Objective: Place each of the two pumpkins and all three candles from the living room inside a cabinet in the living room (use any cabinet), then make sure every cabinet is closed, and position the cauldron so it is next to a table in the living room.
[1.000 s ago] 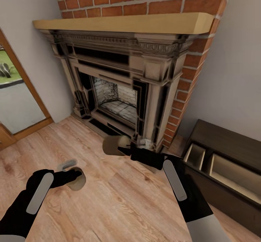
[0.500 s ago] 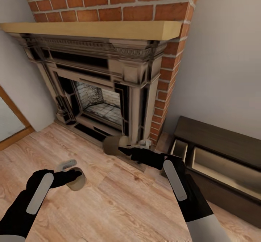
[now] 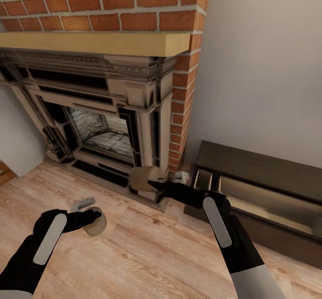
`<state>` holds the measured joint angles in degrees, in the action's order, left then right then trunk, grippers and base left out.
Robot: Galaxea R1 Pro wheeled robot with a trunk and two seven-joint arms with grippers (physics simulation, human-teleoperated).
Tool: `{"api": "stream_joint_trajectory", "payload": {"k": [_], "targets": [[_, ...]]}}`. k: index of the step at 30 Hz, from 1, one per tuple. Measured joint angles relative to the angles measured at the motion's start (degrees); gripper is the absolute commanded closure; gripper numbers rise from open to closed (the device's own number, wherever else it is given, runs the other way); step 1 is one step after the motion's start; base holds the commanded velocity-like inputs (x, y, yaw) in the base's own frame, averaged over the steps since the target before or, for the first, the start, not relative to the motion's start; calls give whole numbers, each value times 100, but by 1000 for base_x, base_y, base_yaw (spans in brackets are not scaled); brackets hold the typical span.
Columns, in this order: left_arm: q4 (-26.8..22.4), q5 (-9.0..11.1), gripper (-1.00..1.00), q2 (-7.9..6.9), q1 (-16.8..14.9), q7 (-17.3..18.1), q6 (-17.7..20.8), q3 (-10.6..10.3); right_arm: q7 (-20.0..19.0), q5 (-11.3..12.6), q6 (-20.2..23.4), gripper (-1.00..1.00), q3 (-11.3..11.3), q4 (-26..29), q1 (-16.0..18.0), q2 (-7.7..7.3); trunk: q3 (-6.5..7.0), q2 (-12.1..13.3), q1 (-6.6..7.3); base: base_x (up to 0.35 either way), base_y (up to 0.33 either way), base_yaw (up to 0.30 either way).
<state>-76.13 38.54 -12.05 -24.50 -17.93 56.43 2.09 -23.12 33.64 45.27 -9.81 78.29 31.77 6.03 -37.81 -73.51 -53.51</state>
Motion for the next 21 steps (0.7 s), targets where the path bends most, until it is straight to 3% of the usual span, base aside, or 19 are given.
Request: {"api": "stream_joint_trajectory", "payload": {"k": [21], "targets": [[0, -2, 100, 3, 1, -7, 0, 0, 0, -1, 0, 100, 0, 0, 0, 0, 377, 843, 461, 0, 0, -281]]}}
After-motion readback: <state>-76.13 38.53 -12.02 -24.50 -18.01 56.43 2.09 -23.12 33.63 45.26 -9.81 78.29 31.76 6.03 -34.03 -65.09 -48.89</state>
